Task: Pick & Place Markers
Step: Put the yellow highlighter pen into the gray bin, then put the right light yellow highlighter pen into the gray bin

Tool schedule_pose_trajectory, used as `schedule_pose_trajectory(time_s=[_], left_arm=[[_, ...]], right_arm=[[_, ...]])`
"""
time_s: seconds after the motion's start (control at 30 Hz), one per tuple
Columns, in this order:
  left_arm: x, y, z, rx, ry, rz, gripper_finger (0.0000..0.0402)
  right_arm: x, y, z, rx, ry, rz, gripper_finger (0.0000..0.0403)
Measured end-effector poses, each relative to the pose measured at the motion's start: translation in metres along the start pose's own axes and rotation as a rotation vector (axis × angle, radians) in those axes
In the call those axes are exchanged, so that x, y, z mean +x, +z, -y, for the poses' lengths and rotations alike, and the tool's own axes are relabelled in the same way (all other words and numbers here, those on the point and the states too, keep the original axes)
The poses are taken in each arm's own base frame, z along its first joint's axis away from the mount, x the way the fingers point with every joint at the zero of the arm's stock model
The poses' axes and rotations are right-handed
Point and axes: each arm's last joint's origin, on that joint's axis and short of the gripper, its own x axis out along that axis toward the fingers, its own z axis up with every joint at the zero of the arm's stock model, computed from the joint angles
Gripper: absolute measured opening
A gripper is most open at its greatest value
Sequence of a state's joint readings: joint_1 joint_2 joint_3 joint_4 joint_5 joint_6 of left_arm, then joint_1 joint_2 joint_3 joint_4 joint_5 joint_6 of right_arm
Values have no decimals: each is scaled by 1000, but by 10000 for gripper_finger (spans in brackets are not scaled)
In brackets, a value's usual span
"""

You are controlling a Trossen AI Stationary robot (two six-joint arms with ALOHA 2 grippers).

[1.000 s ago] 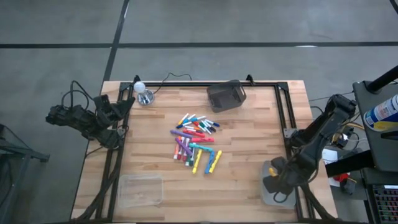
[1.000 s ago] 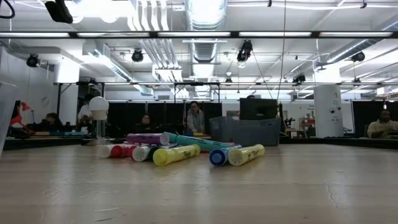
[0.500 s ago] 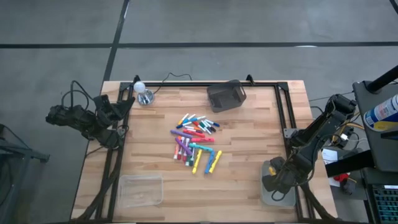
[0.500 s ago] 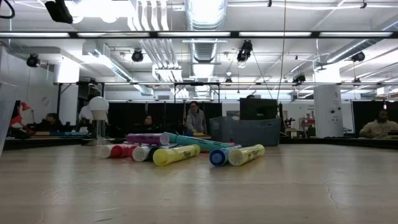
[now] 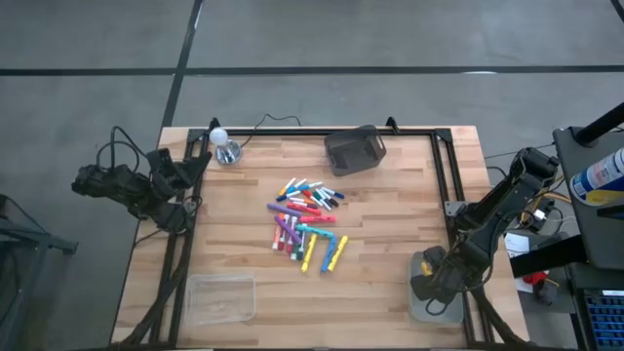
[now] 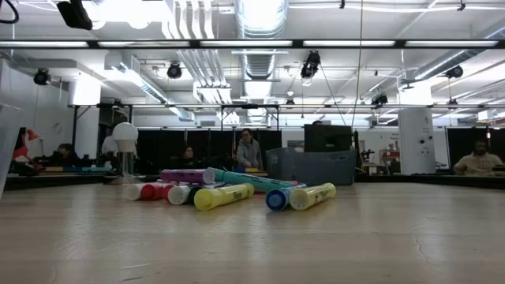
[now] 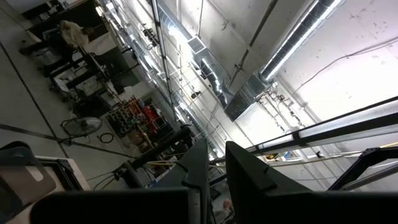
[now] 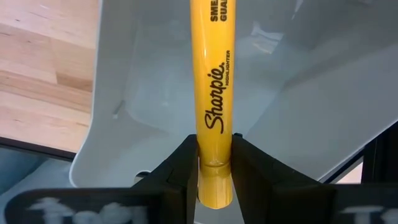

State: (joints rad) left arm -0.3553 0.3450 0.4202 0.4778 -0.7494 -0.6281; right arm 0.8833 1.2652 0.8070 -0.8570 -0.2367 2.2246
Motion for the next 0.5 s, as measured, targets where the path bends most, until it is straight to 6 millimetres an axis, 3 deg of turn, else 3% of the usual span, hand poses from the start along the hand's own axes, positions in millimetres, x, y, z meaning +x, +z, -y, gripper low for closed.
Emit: schedule_pose_trajectory(time_s=[0.2,0.5], left_arm=[[0,0,0,-29,0,1,48],[0,0,0,-35,0,0,48]], right_arm=[[0,0,0,1,0,0,96],[-5,-4,-3,-37,20,-20,162]])
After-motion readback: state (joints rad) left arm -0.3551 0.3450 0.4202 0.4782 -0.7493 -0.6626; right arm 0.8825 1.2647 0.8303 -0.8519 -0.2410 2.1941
